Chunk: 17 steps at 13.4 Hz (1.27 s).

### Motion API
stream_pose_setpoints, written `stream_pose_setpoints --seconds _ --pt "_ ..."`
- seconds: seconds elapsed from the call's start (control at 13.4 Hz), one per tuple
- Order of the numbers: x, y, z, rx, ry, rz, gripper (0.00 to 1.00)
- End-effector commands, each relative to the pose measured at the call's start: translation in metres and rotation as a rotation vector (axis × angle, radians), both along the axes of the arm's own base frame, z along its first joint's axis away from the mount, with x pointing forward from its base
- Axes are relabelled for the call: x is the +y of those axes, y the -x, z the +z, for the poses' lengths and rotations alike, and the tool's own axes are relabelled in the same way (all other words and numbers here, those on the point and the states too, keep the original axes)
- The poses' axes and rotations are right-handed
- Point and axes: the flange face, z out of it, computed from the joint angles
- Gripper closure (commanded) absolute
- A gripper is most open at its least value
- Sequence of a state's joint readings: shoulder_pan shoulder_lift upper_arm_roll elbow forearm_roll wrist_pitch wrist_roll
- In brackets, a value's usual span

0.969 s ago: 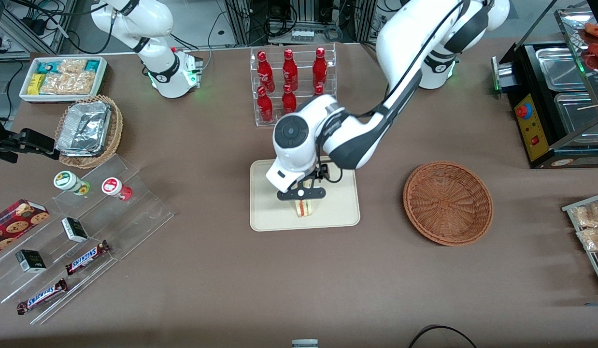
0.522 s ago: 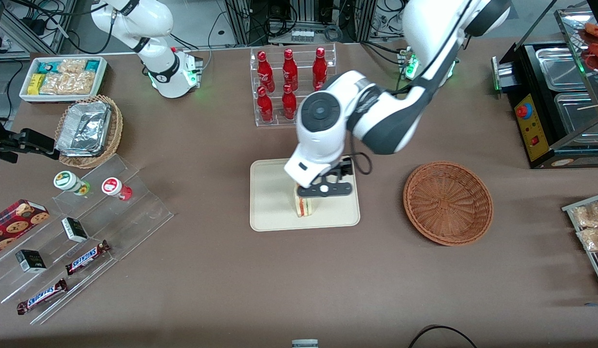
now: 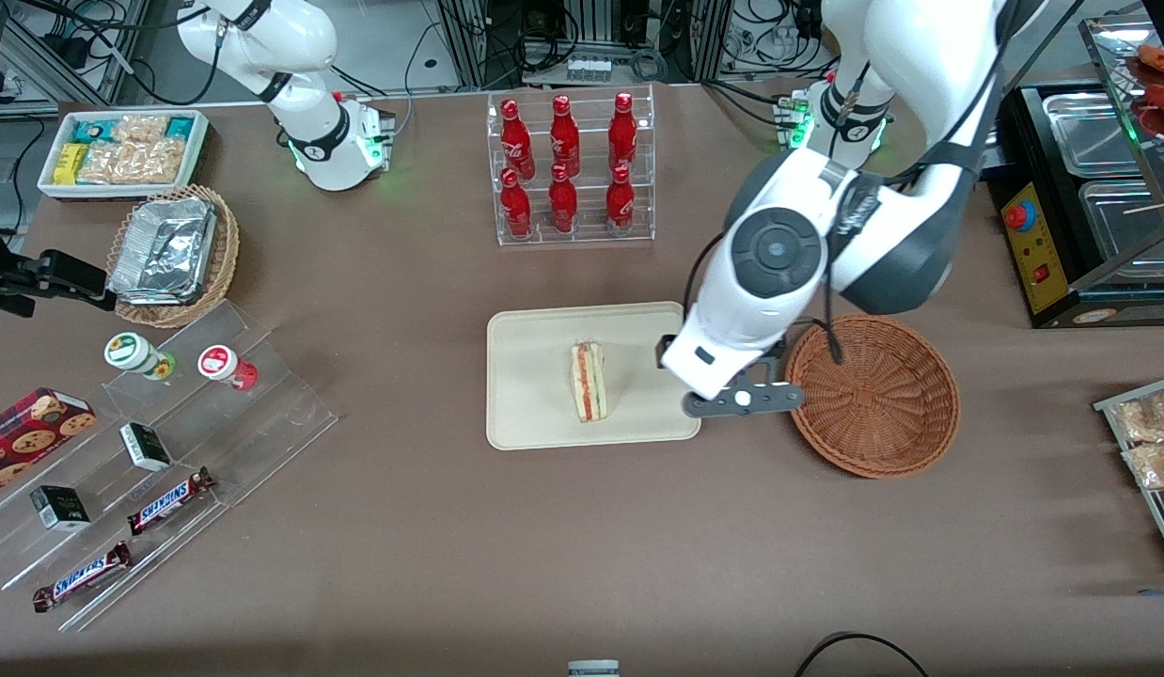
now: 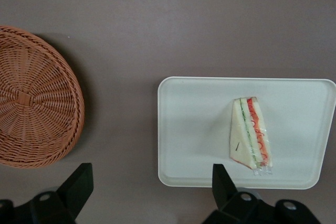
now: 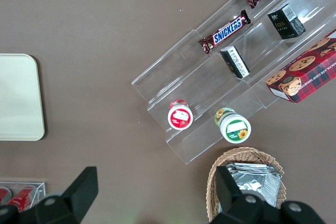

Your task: Place sandwich from basket to tray

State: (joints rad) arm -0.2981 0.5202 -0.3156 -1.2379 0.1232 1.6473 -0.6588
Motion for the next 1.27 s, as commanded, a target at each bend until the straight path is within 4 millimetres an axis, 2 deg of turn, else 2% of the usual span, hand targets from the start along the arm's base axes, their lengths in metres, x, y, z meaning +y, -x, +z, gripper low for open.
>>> stream_pose_setpoints --seconds 0.0,0.15,0.22,0.3,0.45,0.67,1.19 --pt "0.012 0.010 0.007 0.025 -0.014 -0.006 0.00" --pt "0.022 0.009 0.013 0.028 -0.024 0.008 0.00" --pt "0.036 0.005 0.018 0.034 -0.026 0.032 0.00" --pt "0.045 0.013 0.020 0.049 -0.020 0.041 0.00" --pt "0.088 0.020 0.032 0.074 0.032 0.075 0.00" --pt "0.129 0.025 0.045 0.096 0.033 0.037 0.00" --pt "0.214 0.044 0.091 0.185 0.042 -0.092 0.00"
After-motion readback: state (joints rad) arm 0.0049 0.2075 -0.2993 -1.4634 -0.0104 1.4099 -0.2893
